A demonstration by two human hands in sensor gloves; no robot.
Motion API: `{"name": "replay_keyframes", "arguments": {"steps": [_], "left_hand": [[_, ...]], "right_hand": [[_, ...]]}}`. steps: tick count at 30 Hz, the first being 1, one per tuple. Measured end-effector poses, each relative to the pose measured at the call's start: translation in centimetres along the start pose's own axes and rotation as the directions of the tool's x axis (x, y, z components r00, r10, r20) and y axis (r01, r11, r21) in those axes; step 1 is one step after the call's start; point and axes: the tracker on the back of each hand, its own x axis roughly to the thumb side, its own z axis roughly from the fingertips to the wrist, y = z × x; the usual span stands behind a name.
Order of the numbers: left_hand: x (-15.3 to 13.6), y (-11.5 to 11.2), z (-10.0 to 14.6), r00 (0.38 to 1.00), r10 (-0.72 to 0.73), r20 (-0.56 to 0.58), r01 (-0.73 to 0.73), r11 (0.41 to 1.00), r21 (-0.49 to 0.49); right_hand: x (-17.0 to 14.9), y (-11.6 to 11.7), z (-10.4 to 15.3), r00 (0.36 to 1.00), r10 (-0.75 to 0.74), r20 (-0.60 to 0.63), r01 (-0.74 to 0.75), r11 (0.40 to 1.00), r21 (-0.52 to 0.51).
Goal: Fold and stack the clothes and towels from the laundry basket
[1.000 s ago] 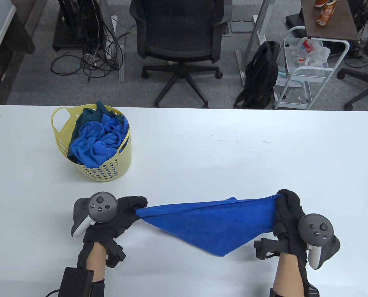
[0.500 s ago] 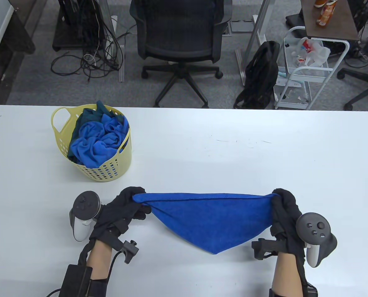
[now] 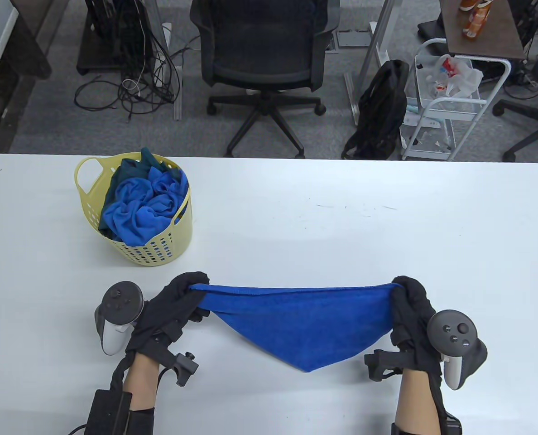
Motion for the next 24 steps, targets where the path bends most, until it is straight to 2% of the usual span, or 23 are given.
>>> {"name": "replay_keyframes", "arguments": {"steps": [2,10,18,21,24], "left_hand": [[0.0,0.1,0.0,1.000,-0.002,0.008,0.003,1.000,-0.024],[-0.3,1.4,0.3,1.000,0.027,0.015,-0.027,1.000,-0.010],[-0.5,3.9,1.4,0.998,0.055,0.008,-0.056,0.997,0.053],[-0.4,5.0,2.1,0.996,-0.061,-0.060,0.067,0.991,0.114],[0.1,5.7,2.6,0.970,-0.210,-0.126,0.226,0.964,0.137]], "right_hand": [[0.0,0.1,0.0,1.000,0.004,0.000,-0.004,1.000,0.004],[-0.3,-0.1,-0.1,0.999,-0.042,0.001,0.042,0.999,0.022],[-0.9,-1.1,-0.5,0.981,-0.194,0.004,0.192,0.974,0.117],[-0.9,-1.1,-0.7,0.958,-0.287,0.005,0.281,0.940,0.193],[-0.5,-0.9,-0.8,0.963,-0.269,0.009,0.254,0.922,0.291]]}}
